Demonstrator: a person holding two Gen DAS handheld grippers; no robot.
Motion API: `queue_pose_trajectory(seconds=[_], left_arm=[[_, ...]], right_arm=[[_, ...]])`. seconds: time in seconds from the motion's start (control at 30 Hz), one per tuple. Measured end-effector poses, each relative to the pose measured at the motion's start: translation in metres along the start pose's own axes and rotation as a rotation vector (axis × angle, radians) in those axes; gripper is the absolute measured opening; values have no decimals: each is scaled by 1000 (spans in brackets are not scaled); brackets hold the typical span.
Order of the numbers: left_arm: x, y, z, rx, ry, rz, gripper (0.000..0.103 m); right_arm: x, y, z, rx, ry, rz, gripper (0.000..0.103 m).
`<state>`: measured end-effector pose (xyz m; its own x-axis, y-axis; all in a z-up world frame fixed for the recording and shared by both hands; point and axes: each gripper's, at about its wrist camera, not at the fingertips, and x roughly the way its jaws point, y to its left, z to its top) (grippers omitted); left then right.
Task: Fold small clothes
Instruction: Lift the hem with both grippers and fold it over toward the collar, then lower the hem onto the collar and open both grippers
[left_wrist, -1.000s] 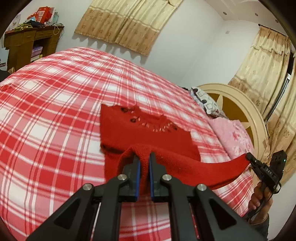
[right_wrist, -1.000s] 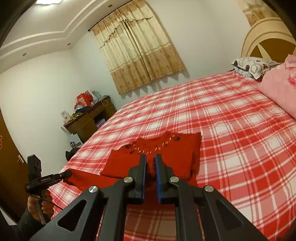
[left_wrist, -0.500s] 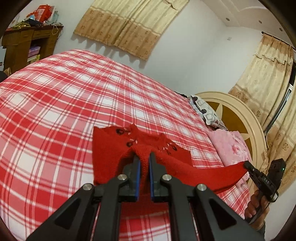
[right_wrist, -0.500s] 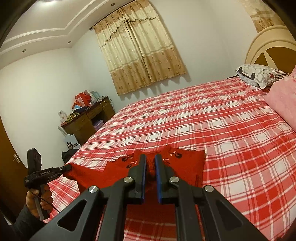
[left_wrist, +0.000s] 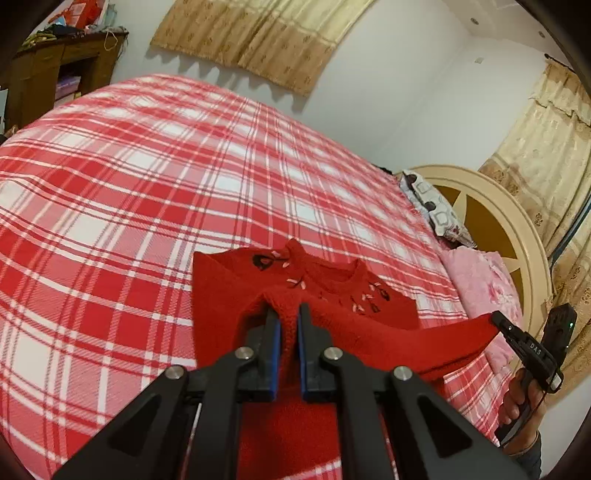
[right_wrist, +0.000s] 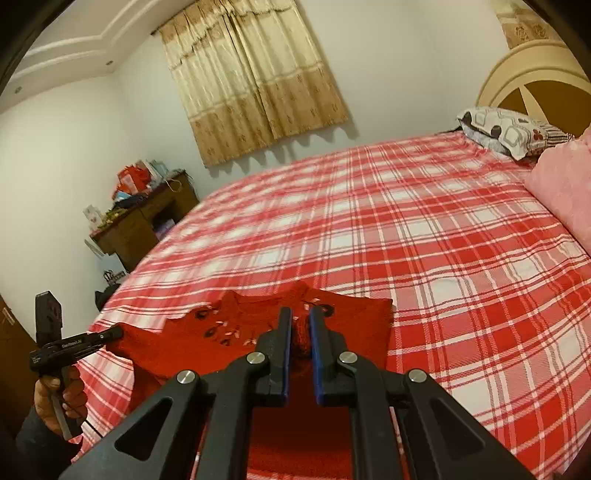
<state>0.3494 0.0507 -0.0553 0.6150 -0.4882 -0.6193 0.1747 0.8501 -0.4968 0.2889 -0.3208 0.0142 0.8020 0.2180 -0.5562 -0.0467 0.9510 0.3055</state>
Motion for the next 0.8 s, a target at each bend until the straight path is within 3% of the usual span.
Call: queue_pose_trajectory(seconds=[0.33,0.53,0.67,0.73,0.77,0.8], left_arm=[[56,22,14,-21,69,46,8],[75,30,18,-32,78,78,12],[65,42,24,-70,29,104,29],[57,48,24,-79,-2,144,50],[52,49,23,-74,-17,165,52],[45,50,19,-52,-27,174,52]], right_arm=[[70,-21,4,11,83,-82,9],[107,-46,7,92,109,-136,10],[111,-58,3,126,88,-180,14],[106,-63,-1,136,75,-181,33],[104,-65,-2,144,71,-166,48],[101,-68,-4,154,68,-147,51]])
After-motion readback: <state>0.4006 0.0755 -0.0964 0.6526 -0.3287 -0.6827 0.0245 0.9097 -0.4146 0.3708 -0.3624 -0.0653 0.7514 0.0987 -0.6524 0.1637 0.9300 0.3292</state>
